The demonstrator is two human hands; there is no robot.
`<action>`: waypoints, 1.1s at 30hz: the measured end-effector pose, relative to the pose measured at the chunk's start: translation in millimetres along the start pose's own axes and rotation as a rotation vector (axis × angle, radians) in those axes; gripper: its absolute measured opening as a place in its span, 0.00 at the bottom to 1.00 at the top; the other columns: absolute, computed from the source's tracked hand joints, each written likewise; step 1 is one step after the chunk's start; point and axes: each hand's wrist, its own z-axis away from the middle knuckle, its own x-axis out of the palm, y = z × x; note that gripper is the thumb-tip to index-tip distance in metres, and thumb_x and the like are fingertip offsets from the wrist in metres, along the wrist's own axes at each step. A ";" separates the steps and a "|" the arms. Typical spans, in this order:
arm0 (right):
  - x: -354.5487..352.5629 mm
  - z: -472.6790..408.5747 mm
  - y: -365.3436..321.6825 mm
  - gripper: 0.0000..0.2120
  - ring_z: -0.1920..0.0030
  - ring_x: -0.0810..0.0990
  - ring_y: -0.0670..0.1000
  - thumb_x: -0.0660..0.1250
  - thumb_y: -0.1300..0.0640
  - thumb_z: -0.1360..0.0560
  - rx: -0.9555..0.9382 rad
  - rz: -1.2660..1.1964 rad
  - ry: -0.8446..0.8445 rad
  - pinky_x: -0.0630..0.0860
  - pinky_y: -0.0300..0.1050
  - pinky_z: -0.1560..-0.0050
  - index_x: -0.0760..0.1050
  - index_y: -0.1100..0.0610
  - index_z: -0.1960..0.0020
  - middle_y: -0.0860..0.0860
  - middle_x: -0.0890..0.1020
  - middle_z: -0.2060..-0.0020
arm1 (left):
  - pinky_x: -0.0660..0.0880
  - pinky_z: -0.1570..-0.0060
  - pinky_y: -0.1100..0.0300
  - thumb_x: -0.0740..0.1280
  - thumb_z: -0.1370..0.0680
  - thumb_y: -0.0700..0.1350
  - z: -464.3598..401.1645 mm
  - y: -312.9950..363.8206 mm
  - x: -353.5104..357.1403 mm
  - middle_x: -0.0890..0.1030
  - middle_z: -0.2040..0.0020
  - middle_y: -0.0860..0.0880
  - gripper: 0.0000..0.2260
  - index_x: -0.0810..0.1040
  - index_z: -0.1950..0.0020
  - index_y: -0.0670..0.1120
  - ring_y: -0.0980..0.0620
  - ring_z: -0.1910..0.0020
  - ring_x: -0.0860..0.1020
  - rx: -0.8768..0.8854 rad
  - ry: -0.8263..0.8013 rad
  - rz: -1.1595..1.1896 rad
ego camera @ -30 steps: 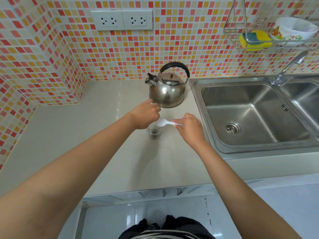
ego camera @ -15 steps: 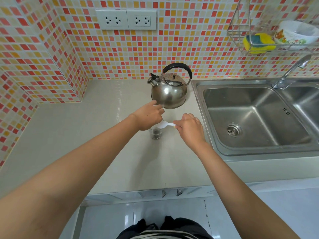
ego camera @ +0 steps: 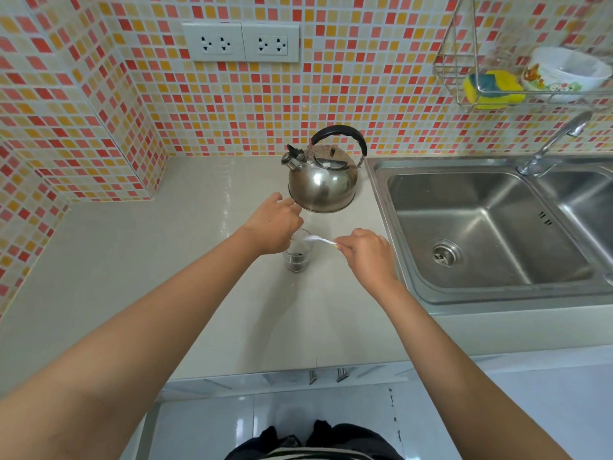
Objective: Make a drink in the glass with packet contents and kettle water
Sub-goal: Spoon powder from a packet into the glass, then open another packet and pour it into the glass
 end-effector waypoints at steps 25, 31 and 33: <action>84.2 2.5 24.7 0.04 0.64 0.78 0.53 0.71 0.63 0.33 0.801 -0.673 -0.180 0.72 0.41 0.61 0.79 0.57 0.64 0.54 0.83 0.63 | 0.68 0.47 0.55 0.65 0.27 0.49 15.2 -4.1 12.3 0.79 0.48 0.48 0.15 0.79 0.43 0.47 0.47 0.47 0.75 -0.128 0.021 0.151; 62.4 3.8 9.6 0.13 0.53 0.80 0.55 0.71 0.50 0.29 0.695 -0.515 0.038 0.73 0.44 0.55 0.79 0.57 0.49 0.53 0.81 0.51 | 0.67 0.45 0.55 0.66 0.27 0.52 16.5 -8.5 14.8 0.79 0.44 0.48 0.21 0.75 0.36 0.48 0.47 0.45 0.75 -0.187 0.096 0.287; 42.2 -3.3 -8.8 0.12 0.56 0.81 0.53 0.68 0.47 0.27 0.526 -0.645 0.187 0.75 0.46 0.54 0.80 0.57 0.55 0.52 0.81 0.58 | 0.67 0.43 0.55 0.67 0.27 0.54 19.6 -9.6 15.9 0.79 0.43 0.48 0.24 0.73 0.33 0.48 0.47 0.43 0.75 -0.254 0.167 0.415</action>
